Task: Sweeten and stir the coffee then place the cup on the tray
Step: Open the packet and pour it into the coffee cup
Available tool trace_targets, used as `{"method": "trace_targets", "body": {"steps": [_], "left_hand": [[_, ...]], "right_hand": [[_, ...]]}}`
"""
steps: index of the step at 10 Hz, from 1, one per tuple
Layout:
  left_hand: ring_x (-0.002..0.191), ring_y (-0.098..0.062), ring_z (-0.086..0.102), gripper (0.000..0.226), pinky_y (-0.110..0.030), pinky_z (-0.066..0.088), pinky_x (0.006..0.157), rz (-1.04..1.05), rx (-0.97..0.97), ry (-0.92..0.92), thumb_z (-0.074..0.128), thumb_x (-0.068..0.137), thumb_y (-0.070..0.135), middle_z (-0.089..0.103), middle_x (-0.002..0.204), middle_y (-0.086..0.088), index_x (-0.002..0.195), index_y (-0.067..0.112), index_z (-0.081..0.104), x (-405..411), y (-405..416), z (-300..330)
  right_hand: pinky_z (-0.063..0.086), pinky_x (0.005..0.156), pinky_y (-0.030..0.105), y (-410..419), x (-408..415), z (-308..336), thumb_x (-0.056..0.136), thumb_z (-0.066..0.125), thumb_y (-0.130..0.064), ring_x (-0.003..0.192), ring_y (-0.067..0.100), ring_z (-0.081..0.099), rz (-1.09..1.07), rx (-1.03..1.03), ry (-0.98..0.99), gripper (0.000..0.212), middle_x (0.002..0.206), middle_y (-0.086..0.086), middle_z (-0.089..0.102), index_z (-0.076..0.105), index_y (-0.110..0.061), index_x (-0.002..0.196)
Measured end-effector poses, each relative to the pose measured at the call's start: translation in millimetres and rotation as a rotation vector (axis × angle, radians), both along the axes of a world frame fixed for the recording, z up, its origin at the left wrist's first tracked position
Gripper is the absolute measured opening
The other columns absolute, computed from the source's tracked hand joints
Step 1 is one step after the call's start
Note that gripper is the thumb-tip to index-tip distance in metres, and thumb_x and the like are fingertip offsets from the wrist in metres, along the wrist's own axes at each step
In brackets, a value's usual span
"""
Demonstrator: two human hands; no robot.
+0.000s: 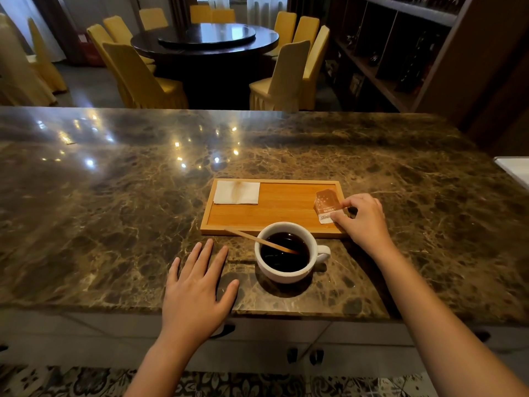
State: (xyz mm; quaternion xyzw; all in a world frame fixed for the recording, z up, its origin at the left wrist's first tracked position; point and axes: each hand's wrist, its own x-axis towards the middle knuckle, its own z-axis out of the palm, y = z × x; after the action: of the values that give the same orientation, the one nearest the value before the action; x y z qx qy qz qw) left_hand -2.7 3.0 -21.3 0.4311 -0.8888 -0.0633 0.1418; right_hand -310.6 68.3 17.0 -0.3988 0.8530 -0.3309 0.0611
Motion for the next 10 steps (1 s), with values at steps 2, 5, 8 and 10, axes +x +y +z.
{"method": "trace_targets", "body": {"steps": [2, 5, 8, 10], "left_hand": [[0.139, -0.017, 0.016, 0.065, -0.053, 0.018, 0.112, -0.001, 0.0, 0.006, 0.022, 0.083, 0.06, 0.028, 0.15, -0.003, 0.14, 0.029, 0.031, -1, 0, 0], [0.14, -0.018, 0.016, 0.065, -0.053, 0.018, 0.112, -0.003, -0.001, 0.012, 0.021, 0.083, 0.06, 0.028, 0.15, -0.003, 0.14, 0.03, 0.031, 0, -1, -1], [0.14, -0.018, 0.016, 0.065, -0.053, 0.017, 0.112, -0.006, -0.003, 0.015, 0.021, 0.084, 0.06, 0.028, 0.15, -0.004, 0.14, 0.03, 0.03, 0, -1, -2], [0.14, -0.018, 0.015, 0.065, -0.053, 0.016, 0.113, -0.004, -0.007, 0.009, 0.02, 0.084, 0.061, 0.026, 0.151, -0.003, 0.141, 0.03, 0.028, 0, -2, -3]], "right_hand": [[0.054, 0.063, 0.031, 11, 2, 11, 0.088, 0.059, -0.017, 0.076, 0.02, 0.064, -0.014, -0.258, -0.313, 0.005, 0.082, 0.002, 0.067, 0.064, -0.014, 0.088], [0.053, 0.052, 0.016, 32, 21, 27, 0.082, 0.063, -0.002, 0.061, 0.009, 0.067, 0.03, -0.616, -0.959, 0.015, 0.074, -0.001, 0.076, 0.063, -0.013, 0.092], [0.05, 0.049, 0.014, 41, 35, 26, 0.069, 0.068, -0.017, 0.056, 0.006, 0.062, 0.09, -0.741, -1.169, 0.013, 0.068, -0.001, 0.069, 0.068, -0.014, 0.082], [0.045, 0.04, 0.015, 46, 47, 34, 0.078, 0.064, -0.013, 0.051, 0.013, 0.065, 0.19, -0.628, -0.973, 0.011, 0.066, 0.0, 0.07, 0.06, -0.01, 0.088]]}}
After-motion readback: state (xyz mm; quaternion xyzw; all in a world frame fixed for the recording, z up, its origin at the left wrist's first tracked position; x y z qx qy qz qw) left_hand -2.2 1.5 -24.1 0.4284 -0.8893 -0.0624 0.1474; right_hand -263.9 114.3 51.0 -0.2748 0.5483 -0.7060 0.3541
